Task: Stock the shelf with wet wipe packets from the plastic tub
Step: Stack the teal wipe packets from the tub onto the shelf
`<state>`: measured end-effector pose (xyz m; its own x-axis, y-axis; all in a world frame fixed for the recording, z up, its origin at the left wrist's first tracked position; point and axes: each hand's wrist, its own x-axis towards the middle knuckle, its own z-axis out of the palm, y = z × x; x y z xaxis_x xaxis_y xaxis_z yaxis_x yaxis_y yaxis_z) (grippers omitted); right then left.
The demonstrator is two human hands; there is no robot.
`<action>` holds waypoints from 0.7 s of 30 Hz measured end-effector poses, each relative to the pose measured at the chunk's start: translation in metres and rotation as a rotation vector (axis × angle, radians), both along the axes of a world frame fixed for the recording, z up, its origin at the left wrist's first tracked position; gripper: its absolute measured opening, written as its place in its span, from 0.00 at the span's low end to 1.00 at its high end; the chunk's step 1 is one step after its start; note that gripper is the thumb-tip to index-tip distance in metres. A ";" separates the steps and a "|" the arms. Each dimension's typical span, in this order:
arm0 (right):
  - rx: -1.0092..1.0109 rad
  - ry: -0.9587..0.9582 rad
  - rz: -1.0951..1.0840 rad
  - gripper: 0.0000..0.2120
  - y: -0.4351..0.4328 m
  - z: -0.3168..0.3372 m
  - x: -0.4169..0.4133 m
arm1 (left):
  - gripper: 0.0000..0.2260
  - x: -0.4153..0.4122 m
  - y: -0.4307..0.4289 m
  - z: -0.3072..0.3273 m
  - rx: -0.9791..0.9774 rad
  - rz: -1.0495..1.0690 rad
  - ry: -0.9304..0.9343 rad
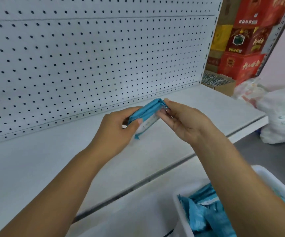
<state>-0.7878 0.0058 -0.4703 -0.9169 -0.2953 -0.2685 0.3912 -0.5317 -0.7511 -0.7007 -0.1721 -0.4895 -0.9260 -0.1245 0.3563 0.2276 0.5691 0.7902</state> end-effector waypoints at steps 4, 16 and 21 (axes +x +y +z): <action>0.099 0.022 0.064 0.11 -0.052 0.001 -0.005 | 0.10 0.008 -0.046 -0.006 0.269 0.101 -0.126; 0.494 0.519 0.443 0.27 -0.155 -0.037 -0.009 | 0.11 0.048 -0.142 -0.010 0.683 0.279 -0.226; 0.412 0.494 0.401 0.16 -0.183 -0.050 -0.007 | 0.12 0.053 -0.168 -0.025 0.825 0.362 -0.164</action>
<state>-0.7948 -0.1772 -0.5207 -0.8029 -0.5959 -0.0152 0.0622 -0.0583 -0.9964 -0.6472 -0.3405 -0.5141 -0.8122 -0.5734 -0.1076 -0.0060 -0.1761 0.9844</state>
